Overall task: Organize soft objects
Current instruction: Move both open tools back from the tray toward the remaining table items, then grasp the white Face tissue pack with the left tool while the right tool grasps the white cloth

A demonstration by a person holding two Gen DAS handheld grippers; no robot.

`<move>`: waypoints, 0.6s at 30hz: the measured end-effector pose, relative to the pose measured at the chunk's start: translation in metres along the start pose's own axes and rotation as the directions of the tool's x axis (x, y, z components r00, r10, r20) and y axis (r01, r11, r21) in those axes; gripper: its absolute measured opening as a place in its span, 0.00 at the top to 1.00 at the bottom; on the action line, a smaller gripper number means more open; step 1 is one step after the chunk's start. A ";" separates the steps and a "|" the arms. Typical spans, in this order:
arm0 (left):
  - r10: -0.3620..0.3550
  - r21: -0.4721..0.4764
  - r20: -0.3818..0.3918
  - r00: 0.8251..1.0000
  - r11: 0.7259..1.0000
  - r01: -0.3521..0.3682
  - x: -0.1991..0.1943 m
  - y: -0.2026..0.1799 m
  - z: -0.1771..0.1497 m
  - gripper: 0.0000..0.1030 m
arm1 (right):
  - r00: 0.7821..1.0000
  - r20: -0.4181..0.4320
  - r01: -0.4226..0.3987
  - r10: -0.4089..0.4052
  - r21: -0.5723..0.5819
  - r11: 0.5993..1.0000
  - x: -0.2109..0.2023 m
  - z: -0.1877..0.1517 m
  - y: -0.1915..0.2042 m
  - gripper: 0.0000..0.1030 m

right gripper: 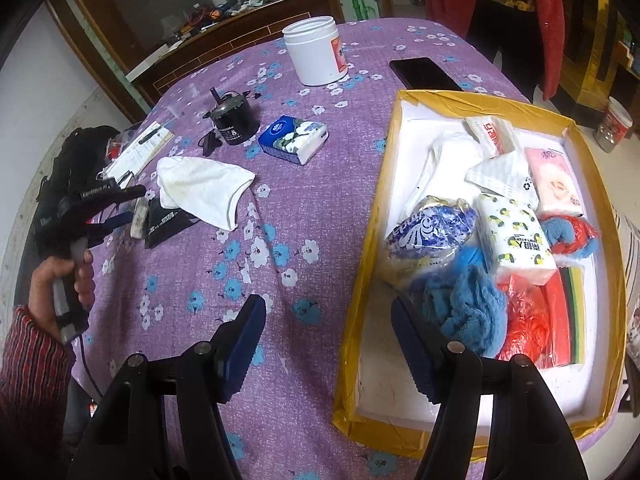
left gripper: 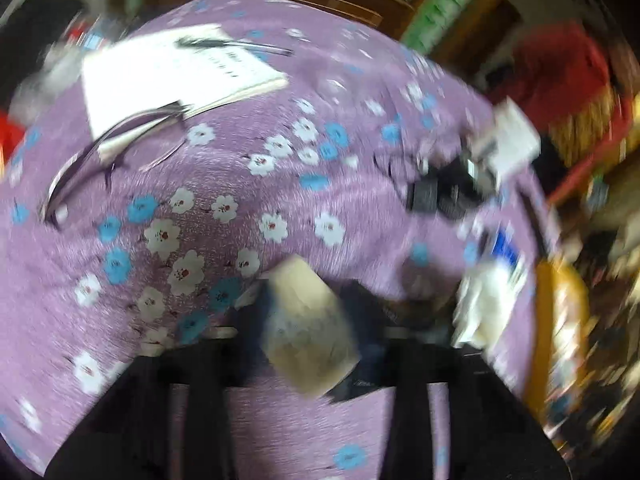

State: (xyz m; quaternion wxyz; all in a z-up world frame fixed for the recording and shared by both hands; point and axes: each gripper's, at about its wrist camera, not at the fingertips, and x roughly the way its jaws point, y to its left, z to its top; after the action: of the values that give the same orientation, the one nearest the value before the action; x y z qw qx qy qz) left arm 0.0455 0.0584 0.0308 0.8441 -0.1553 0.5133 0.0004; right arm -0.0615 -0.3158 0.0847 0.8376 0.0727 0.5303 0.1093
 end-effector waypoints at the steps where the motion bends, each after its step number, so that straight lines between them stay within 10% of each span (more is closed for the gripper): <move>1: 0.010 0.047 0.001 1.000 0.999 -0.010 -0.001 -0.003 -0.005 0.82 | 1.000 0.000 -0.004 0.004 -0.001 1.000 0.001 0.001 0.002 0.34; 18: 0.041 0.228 0.025 0.999 0.973 -0.045 -0.023 0.006 -0.046 0.83 | 0.954 -0.032 -0.298 0.297 -0.040 0.954 0.049 0.077 0.091 0.20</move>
State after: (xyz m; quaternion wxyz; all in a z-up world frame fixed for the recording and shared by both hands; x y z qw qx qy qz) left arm -0.0059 0.0555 0.0297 0.8613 -0.0460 0.5045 -0.0388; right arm 0.0189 -0.2151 0.0961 0.8060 0.1319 0.5215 0.2469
